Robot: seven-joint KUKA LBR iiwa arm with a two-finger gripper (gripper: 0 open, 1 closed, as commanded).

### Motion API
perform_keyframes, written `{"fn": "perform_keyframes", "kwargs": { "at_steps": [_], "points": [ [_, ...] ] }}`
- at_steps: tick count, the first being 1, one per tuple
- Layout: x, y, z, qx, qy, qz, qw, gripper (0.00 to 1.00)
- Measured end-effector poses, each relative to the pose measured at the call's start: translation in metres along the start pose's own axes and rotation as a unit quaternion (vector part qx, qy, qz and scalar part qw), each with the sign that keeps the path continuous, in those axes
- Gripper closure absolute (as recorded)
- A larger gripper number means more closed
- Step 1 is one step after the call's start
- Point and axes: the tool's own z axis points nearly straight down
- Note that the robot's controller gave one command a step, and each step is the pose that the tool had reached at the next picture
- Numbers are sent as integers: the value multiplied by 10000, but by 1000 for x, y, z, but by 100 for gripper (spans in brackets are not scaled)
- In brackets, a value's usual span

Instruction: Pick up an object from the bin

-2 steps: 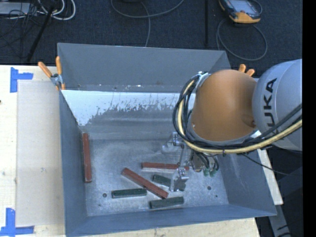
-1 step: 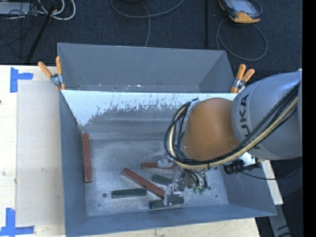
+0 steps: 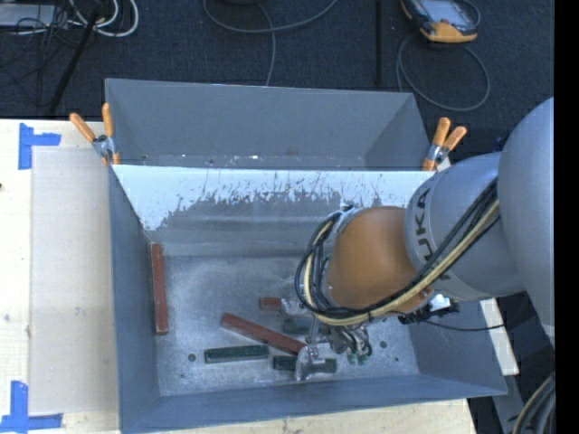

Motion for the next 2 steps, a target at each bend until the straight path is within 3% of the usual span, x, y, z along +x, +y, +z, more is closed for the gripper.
{"fn": "perform_keyframes", "kwargs": {
  "at_steps": [1, 2],
  "points": [
    [8, 0, -3, 19, 150, 293, 9995, 0],
    [-1, 0, -1, 23, 182, -2, 9998, 0]
  ]
}}
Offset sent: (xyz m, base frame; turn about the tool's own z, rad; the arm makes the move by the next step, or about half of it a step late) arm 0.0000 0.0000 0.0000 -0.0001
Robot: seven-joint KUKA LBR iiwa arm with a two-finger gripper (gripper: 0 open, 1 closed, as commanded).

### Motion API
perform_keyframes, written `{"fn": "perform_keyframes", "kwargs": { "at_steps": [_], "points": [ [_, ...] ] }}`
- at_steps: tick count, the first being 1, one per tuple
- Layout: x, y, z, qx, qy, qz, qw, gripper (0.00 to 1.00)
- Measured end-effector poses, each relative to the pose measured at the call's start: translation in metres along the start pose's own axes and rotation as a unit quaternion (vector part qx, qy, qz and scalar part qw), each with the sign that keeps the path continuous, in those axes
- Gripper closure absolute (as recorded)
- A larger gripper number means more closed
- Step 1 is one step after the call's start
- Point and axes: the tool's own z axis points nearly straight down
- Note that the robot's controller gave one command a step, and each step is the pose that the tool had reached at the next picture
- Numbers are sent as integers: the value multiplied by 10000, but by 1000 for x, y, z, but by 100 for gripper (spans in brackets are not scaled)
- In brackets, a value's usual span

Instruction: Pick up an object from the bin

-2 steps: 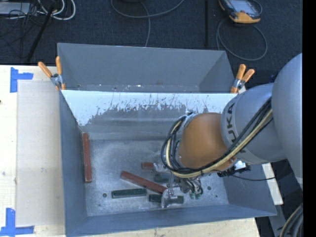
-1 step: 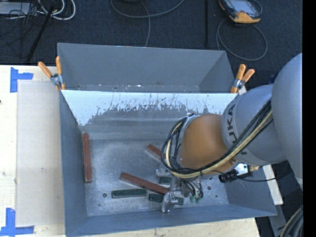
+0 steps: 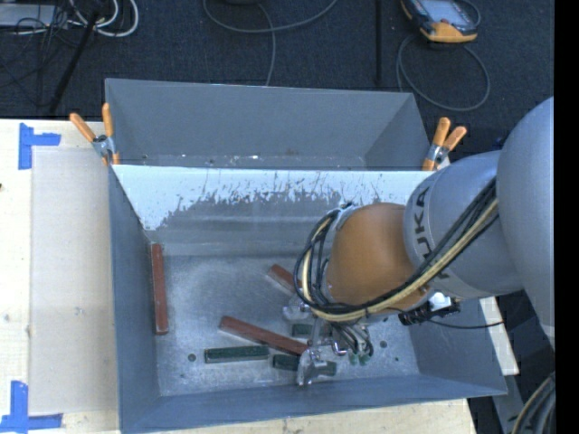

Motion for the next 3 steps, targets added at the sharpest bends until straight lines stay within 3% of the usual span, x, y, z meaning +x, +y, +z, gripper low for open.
{"fn": "perform_keyframes", "kwargs": {
  "at_steps": [1, 3],
  "points": [
    [7, 0, -2, -10, -17, 304, 9995, 100],
    [8, 0, -4, -8, 1, 307, 9995, 100]
  ]
}}
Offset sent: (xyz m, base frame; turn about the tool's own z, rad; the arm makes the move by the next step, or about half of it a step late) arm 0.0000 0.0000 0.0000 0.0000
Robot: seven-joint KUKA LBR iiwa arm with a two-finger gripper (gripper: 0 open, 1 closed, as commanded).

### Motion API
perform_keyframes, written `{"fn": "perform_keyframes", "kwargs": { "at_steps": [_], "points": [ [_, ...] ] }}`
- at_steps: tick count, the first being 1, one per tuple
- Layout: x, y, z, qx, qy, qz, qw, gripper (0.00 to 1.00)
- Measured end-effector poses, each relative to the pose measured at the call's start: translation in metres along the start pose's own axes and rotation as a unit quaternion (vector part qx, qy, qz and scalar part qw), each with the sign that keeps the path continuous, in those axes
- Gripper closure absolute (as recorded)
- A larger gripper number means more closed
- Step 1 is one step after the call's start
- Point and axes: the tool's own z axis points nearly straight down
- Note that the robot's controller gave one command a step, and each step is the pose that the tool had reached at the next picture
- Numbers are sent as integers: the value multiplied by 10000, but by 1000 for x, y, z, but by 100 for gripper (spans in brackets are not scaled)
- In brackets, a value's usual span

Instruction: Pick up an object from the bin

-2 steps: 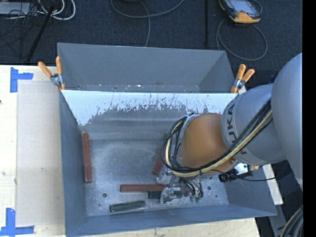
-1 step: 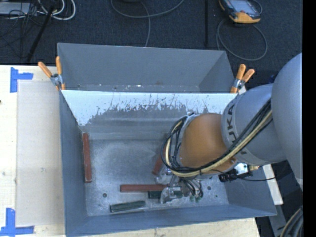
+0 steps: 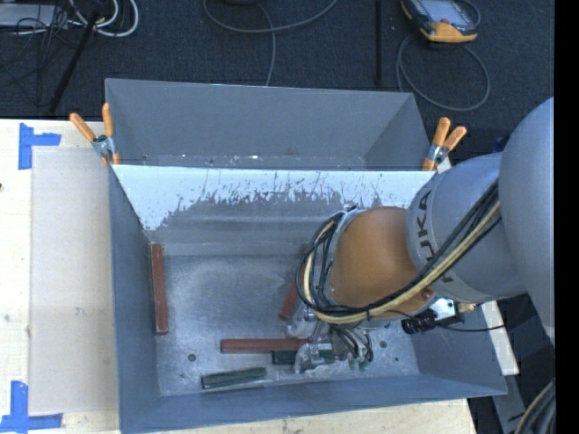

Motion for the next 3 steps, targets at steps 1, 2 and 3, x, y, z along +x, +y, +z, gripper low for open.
{"fn": "perform_keyframes", "kwargs": {
  "at_steps": [1, 2, 3],
  "points": [
    [0, 0, -7, 3, 11, 5, 10000, 100],
    [1, 0, -15, 6, 29, 6, 10000, 100],
    [3, -1, -31, 8, 53, 11, 10000, 100]
  ]
}}
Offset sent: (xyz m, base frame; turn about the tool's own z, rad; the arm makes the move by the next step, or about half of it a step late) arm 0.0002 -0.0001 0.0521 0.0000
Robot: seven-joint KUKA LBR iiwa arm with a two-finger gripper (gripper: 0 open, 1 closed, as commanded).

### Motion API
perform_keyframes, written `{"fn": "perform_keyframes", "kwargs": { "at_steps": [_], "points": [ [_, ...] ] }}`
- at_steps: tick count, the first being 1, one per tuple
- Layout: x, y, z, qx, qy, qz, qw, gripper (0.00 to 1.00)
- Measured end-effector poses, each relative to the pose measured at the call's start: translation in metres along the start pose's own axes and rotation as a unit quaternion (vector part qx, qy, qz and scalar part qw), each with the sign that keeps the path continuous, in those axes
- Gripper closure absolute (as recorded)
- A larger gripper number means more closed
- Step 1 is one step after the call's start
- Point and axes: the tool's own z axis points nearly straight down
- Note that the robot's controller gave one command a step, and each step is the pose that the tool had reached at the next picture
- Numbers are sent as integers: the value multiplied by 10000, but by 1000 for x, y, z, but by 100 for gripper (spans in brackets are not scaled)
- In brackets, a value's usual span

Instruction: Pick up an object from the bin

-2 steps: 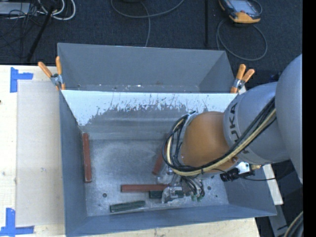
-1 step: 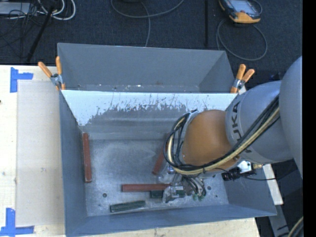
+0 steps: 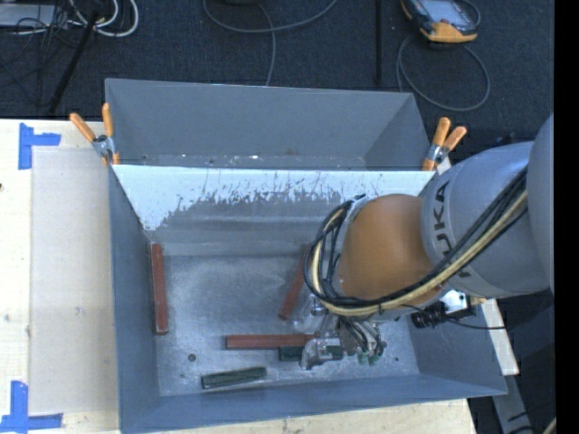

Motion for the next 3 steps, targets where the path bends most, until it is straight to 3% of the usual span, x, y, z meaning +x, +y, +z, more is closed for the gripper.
{"fn": "perform_keyframes", "kwargs": {
  "at_steps": [3],
  "points": [
    [-2, 0, -46, -7, -57, 4, 10000, 100]
  ]
}}
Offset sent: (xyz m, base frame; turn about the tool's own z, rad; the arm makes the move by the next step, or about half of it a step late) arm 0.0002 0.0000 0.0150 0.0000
